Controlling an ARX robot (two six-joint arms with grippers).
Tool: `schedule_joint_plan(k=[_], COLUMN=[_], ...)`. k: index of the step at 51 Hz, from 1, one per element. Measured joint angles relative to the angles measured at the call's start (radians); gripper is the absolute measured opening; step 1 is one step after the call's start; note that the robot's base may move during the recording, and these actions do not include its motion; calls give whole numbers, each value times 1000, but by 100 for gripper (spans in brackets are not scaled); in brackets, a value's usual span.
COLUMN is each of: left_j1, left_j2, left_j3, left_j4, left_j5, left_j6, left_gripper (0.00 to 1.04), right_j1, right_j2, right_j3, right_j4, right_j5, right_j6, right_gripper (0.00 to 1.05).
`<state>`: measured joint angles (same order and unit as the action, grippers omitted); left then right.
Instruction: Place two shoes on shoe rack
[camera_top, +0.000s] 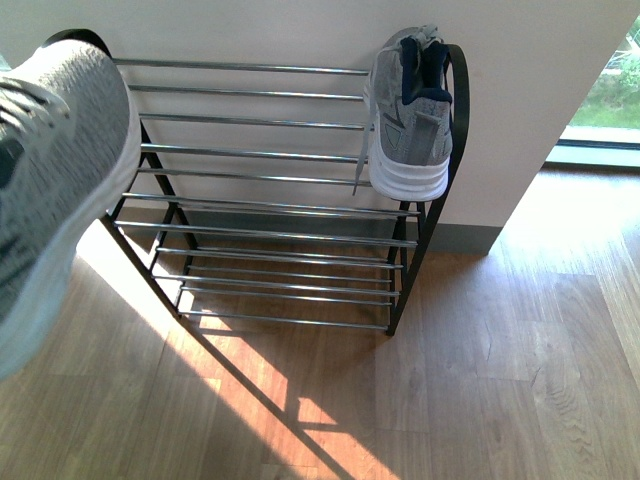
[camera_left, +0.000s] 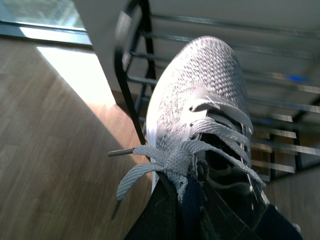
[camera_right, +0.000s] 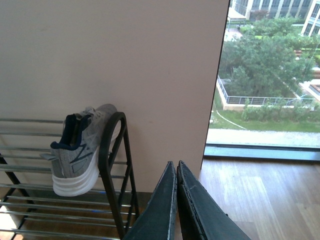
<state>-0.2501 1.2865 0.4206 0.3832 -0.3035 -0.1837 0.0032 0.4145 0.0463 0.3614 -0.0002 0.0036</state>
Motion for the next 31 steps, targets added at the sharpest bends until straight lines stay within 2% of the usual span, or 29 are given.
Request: schedule_joint_plan(k=[2,4,9,14,22,31], left_j1=[-20,-31,-80,-111,-143,-153], left_j2=[37,64,212,341,542,720], left_j3=[23,49,208,347,525,677], left_j4=[48,61,86,86,90,76], left_j5=[-39,-39,10,52,182,253], left_j6=[-82,-126,-284,-370,-571,-666], left_gripper=[2,2,2,2,2,2], right_j1=[0,0,0,0,0,0], right_j2=[-21,-32,-66,-107,-163,-215], right_j3=[-5,-8,-27,-27,-27,-27], right_j4=[-14,-23,-17,-51,-109,-161], right_j5=[0,0,1,0,0,0], right_j6=[0,0,-1,-1,-1,-1], right_gripper=[1,1,1,1,1,1])
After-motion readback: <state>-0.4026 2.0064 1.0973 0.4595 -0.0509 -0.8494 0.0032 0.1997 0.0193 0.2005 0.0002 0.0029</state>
